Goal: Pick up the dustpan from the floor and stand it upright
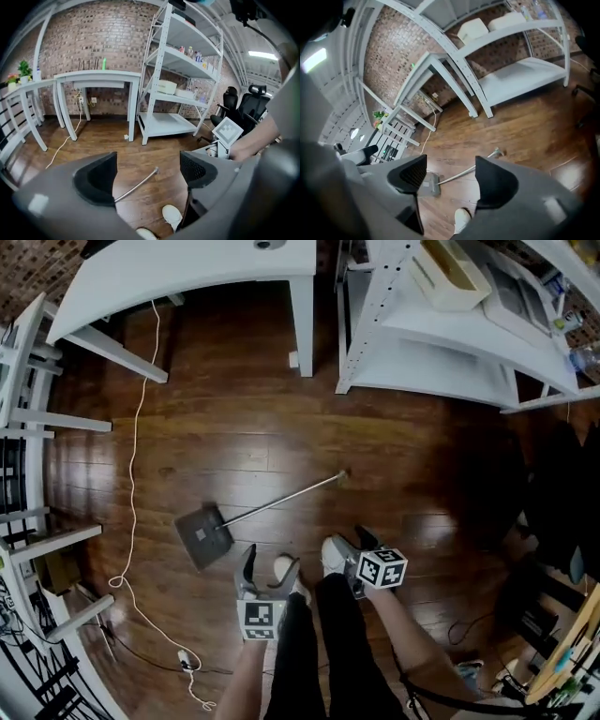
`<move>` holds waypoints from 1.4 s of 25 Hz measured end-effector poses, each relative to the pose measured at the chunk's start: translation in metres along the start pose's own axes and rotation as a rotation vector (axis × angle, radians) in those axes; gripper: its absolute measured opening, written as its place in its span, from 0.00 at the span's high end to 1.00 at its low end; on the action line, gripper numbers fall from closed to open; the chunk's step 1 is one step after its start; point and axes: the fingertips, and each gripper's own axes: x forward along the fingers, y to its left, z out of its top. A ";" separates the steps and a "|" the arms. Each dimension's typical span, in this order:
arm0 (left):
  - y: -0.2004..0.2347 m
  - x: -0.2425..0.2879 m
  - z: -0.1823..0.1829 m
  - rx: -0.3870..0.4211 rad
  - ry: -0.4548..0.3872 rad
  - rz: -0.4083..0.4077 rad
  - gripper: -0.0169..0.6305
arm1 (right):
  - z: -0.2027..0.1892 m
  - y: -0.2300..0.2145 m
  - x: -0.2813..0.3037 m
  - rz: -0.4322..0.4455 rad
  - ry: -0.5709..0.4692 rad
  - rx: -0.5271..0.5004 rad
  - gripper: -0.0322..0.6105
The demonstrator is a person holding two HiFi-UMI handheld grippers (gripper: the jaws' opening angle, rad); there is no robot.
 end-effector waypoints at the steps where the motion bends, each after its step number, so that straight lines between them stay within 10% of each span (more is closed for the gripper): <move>1: 0.003 0.015 -0.017 0.004 0.023 -0.014 0.29 | -0.006 -0.021 0.019 -0.020 0.012 0.023 0.47; 18: 0.099 0.200 -0.211 -0.126 0.089 -0.045 0.30 | -0.060 -0.227 0.316 -0.049 -0.191 0.681 0.53; 26: 0.121 0.207 -0.215 -0.157 0.093 -0.053 0.31 | -0.030 -0.238 0.336 -0.112 -0.225 0.600 0.81; 35: 0.123 0.160 -0.096 -0.218 -0.042 -0.009 0.31 | 0.136 -0.097 0.216 -0.064 -0.391 0.265 0.85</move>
